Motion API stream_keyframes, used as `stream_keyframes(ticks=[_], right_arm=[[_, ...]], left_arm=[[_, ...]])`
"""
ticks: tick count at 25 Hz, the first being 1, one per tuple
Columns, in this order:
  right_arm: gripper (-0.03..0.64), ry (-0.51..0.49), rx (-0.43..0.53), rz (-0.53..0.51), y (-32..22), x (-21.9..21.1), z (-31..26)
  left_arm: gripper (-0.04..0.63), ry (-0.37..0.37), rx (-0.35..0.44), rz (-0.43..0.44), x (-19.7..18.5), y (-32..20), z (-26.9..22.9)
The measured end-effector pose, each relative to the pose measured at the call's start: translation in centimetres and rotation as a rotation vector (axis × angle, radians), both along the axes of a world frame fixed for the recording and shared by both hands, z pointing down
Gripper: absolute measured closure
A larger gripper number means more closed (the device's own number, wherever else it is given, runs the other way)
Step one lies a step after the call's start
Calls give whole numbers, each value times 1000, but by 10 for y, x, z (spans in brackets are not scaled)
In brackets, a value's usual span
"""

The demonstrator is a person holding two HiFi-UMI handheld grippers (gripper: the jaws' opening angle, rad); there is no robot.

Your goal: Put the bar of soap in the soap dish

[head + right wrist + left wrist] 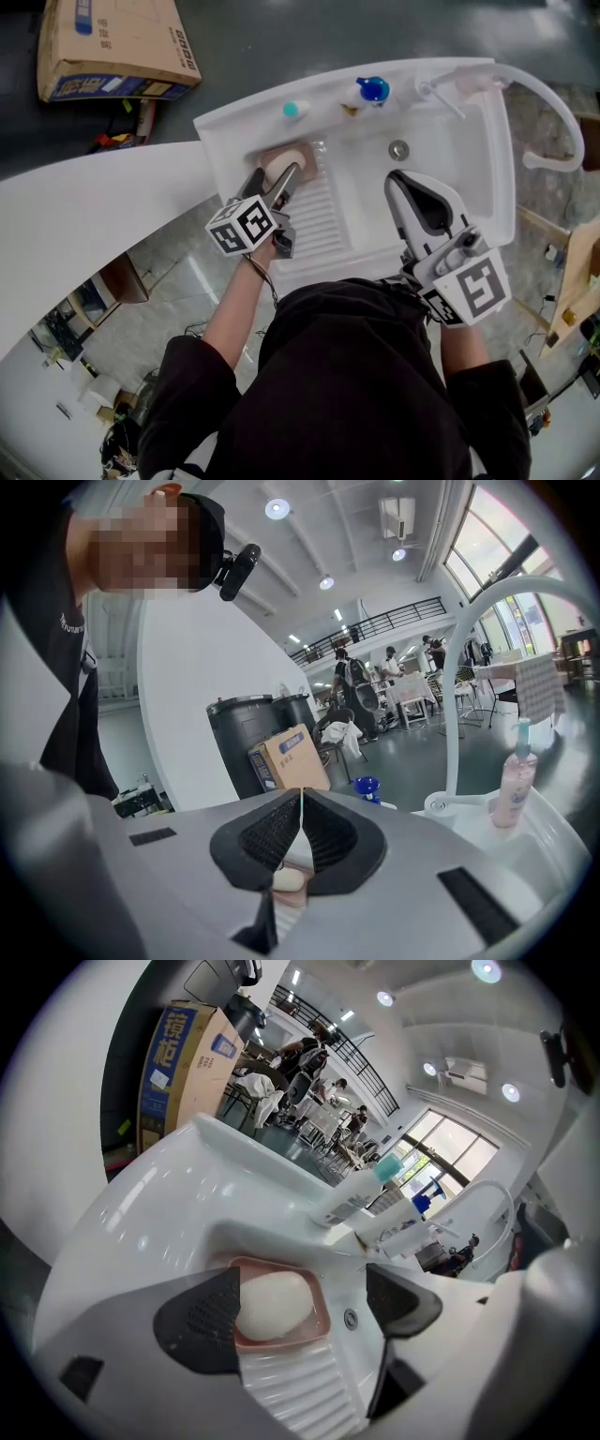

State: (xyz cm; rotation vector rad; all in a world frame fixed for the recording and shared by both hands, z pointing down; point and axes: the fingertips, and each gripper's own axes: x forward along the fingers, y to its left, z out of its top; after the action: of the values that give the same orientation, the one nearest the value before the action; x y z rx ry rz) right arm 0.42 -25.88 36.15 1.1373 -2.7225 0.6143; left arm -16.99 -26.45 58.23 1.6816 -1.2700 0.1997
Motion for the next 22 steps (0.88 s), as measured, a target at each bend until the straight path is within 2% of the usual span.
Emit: stream_keyframes(ticks=[14,15,18,19,22], right_arm=[[592,14,52,-1,20,1,-19],[592,15,57,0,22,3,-21],[592,16,77,8,28,6,-28],[592,17,84,9,30,6,-30],[592,17,101,8,40,7,-36]], left_arm=[[206,57,106,17,8,7,-41],[229,59,115,12,8,10,-46],[370,63,156,0,8,16,-60],[398,61,173,1,8,19,-66],[559,38,208,-6,8,28,-80]])
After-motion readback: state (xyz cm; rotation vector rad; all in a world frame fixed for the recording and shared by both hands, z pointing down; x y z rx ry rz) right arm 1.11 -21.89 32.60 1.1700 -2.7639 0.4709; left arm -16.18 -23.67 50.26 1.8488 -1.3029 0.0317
